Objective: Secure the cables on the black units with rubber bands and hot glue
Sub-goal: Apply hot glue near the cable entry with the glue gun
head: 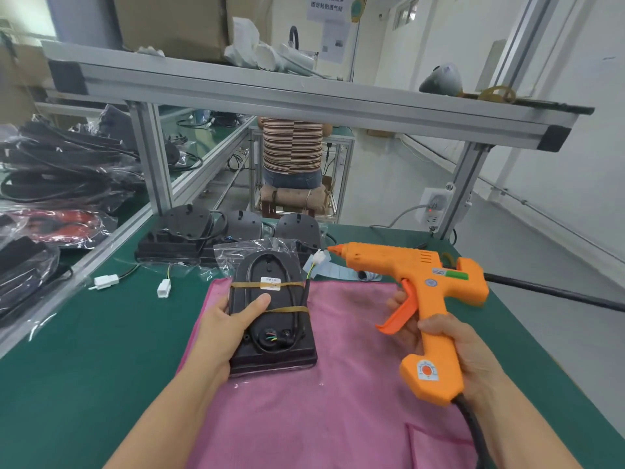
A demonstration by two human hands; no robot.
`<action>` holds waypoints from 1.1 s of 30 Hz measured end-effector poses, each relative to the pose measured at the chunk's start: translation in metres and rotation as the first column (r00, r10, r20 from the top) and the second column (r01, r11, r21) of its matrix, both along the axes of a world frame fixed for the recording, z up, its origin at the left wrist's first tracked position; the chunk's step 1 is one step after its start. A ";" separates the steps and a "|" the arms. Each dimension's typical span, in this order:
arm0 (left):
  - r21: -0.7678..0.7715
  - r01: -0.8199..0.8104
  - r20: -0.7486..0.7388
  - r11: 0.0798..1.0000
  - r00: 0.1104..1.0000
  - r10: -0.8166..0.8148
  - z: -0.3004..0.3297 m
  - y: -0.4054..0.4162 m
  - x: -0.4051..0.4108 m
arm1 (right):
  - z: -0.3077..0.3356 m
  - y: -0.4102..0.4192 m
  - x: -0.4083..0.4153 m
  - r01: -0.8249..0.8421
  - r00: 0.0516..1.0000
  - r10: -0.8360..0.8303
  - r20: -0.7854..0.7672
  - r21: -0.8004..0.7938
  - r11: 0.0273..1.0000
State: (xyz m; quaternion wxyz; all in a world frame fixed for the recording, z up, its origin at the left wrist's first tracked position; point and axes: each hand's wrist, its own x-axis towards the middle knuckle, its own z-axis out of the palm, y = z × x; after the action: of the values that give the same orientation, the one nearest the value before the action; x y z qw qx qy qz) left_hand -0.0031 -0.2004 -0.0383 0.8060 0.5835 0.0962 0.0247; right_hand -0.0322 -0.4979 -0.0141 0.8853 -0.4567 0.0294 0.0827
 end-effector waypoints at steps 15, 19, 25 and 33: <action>0.123 0.027 -0.089 0.992 0.996 -0.016 0.002 0.003 0.008 | 0.045 0.026 0.026 -0.406 0.913 0.372 -0.165 -0.458 0.791; 0.141 0.035 -0.109 0.989 0.994 -0.020 0.003 0.004 0.010 | 0.049 0.026 0.028 -0.400 0.911 0.371 -0.181 -0.605 0.689; 0.123 0.025 -0.108 0.992 0.994 -0.012 0.002 0.004 0.008 | 0.059 0.012 0.024 -0.427 0.897 0.369 -0.243 -0.694 0.580; 0.134 0.012 -0.090 0.991 0.996 0.000 0.004 0.002 0.005 | 0.066 0.016 0.015 -0.452 0.883 0.404 -0.240 -0.672 0.587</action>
State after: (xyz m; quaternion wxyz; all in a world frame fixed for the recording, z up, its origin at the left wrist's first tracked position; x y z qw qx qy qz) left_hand 0.0021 -0.1979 -0.0342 0.7597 0.6374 0.1286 0.0023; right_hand -0.0170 -0.4815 0.0523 0.5911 -0.7526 -0.0244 0.2892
